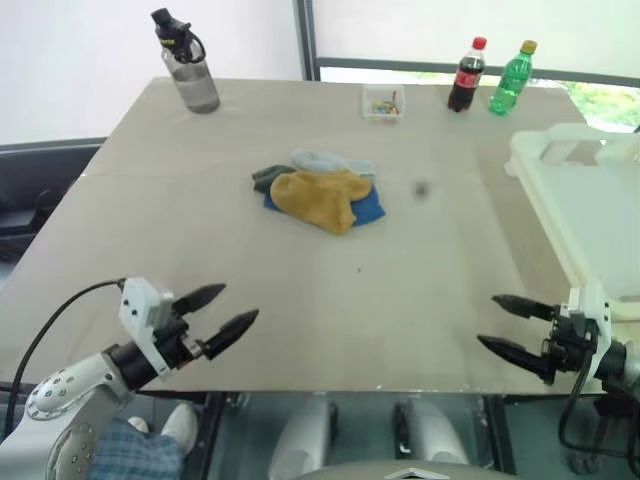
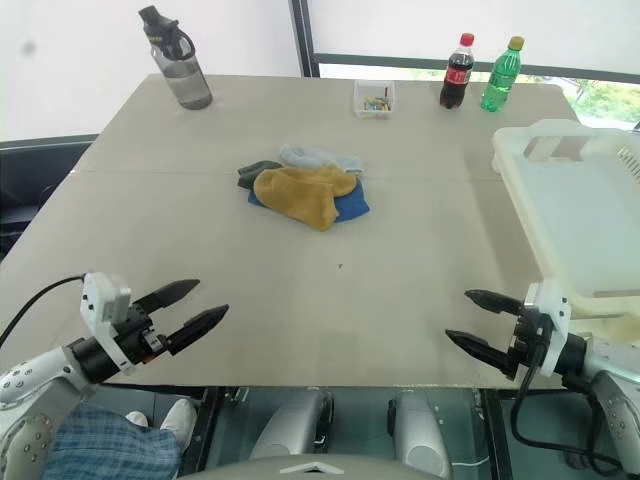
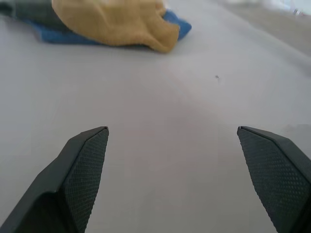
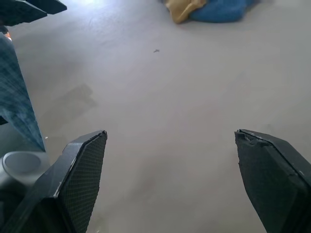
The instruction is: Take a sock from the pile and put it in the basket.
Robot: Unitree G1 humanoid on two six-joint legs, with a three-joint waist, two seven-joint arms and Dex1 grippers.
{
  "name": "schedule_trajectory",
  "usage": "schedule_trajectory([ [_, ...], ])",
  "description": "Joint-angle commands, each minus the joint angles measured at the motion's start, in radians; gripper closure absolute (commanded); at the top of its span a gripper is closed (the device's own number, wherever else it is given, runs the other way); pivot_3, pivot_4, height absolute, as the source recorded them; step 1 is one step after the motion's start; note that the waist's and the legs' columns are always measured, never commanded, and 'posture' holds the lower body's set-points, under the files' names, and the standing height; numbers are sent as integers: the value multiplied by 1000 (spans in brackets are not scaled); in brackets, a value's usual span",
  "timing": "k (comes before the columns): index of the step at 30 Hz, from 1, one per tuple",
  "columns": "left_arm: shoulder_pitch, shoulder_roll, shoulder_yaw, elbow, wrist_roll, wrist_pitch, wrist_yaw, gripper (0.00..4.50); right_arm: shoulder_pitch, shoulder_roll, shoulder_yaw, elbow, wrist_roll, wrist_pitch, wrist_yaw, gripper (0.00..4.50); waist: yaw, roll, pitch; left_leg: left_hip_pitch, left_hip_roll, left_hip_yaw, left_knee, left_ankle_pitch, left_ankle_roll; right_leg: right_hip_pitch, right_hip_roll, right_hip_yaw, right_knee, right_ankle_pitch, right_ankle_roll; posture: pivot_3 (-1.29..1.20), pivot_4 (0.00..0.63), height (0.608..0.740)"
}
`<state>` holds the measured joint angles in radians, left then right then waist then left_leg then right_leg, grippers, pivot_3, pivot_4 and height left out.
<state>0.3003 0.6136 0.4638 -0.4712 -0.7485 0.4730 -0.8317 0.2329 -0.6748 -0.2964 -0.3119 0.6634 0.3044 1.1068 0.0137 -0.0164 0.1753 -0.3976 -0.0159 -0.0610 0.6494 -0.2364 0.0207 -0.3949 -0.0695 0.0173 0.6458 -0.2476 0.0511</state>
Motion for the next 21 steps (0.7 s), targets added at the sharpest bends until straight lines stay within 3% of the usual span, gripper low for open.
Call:
schedule_trajectory([
  [1, -46, -2, 65, -2, -94, -10, -9, 0, -52, 23, -33, -33, 30, -38, -26, 198, 0, 0, 0, 0, 0, 0, 0, 0, 0, 0, 0, 0, 0, 0, 0, 0, 150, 740],
  [15, -142, 12, 10, 65, -15, -39, 11, 0, -108, 21, -12, 0, -10, -100, -13, 198, 0, 0, 0, 0, 0, 1, 0, 0, 0, 0, 4, 1, 0, 0, 0, 0, 150, 740],
  [21, -297, -22, -114, 125, 139, -98, 112, 0, -101, 14, -1, -17, -3, -83, -13, 198, 1, 0, 0, 0, 0, 1, 0, 0, 0, 0, 5, 1, 0, 1, 0, 0, 150, 740],
])
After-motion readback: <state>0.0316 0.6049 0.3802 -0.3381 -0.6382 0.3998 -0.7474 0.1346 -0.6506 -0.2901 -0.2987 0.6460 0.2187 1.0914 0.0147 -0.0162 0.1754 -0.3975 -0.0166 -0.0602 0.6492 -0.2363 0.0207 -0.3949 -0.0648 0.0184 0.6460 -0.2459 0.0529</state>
